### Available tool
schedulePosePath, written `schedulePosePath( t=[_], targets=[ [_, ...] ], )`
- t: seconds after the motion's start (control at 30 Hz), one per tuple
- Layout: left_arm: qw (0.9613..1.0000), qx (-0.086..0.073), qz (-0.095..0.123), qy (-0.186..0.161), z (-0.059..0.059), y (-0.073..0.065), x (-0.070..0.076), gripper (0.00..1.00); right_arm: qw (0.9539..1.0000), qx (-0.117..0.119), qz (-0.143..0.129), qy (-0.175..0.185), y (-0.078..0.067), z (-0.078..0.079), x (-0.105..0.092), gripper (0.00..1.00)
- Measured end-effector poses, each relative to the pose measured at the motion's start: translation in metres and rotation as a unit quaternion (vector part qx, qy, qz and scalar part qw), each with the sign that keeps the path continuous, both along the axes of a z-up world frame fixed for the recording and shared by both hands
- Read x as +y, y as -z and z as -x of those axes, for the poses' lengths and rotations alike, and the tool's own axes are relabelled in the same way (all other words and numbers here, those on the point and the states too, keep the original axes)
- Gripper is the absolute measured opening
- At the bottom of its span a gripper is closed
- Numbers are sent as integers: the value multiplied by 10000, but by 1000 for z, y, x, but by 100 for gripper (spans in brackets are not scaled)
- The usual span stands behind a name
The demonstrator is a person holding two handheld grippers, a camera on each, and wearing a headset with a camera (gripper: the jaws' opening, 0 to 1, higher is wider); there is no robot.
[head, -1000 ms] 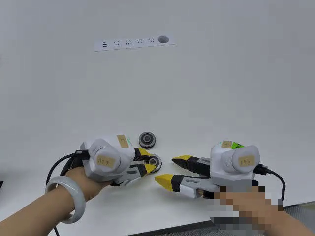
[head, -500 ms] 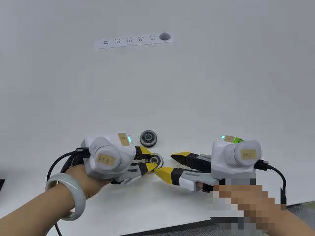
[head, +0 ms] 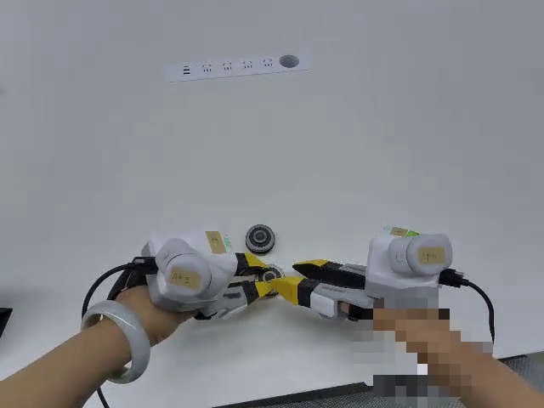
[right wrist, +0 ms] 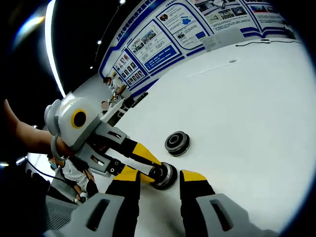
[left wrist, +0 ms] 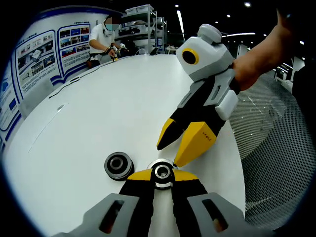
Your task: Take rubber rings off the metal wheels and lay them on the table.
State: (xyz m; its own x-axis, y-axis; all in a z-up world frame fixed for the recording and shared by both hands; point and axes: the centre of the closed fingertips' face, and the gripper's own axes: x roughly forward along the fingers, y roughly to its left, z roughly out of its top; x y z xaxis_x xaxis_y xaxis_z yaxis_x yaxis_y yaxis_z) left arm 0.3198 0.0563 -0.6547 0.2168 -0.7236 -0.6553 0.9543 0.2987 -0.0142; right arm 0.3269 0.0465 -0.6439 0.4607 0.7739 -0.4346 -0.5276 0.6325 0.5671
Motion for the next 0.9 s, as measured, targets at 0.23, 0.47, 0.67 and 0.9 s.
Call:
schedulePosePath(
  t=[0.23,0.47,0.67,0.9],
  targets=[
    [10000,-2,4,-7,0,0,0,13,9999,128,-53,15,5,-5,3,30],
    [10000,-3,5,0,0,0,0,13,9994,299,-157,71,7,-9,6,28],
    [10000,0,6,-5,0,0,0,13,9990,380,-201,76,10,-9,7,28],
    [10000,-4,16,-7,0,0,-1,13,9982,531,-260,52,13,-7,10,26]
  ],
)
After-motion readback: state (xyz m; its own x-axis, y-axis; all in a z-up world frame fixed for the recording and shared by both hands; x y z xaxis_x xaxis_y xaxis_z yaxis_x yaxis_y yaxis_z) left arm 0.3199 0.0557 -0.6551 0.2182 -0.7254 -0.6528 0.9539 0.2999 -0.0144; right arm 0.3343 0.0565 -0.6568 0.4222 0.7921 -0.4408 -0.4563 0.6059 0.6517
